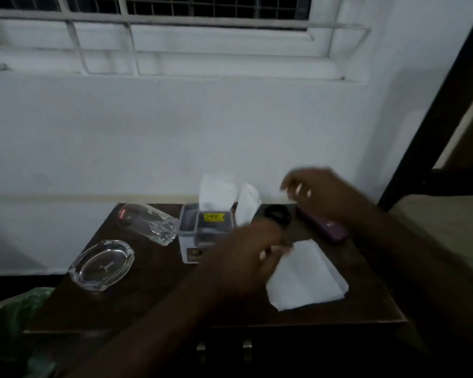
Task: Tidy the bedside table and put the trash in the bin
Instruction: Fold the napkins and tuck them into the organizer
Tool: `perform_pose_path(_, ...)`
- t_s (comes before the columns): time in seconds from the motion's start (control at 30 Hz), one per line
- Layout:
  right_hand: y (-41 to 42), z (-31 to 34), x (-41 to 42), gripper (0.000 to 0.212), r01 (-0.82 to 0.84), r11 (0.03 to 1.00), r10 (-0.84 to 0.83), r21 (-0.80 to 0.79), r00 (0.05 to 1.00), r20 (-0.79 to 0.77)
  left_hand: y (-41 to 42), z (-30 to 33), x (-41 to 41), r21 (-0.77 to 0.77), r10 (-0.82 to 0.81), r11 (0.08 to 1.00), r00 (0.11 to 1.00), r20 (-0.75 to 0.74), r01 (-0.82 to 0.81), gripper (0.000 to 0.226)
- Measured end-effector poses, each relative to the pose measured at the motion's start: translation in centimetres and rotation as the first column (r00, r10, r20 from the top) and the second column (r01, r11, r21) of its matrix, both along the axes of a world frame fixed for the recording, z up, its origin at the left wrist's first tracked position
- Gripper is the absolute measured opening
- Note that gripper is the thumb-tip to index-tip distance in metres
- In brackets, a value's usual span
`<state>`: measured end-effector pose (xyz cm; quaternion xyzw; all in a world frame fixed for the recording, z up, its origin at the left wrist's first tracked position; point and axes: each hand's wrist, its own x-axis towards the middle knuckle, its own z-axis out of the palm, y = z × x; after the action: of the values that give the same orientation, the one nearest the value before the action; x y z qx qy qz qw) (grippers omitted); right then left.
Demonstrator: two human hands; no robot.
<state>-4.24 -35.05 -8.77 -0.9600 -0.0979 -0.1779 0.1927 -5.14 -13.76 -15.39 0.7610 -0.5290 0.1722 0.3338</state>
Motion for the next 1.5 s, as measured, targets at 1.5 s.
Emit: perform_pose_path(1.5,-4.3,-7.7,-4.1,0.039,-0.037,0.990,-0.057,-0.137,0.778,-0.626,-2.9,-8.4,-2.1,0.022,0.285,0.958,0.957,-0.055,-0.285,0.022)
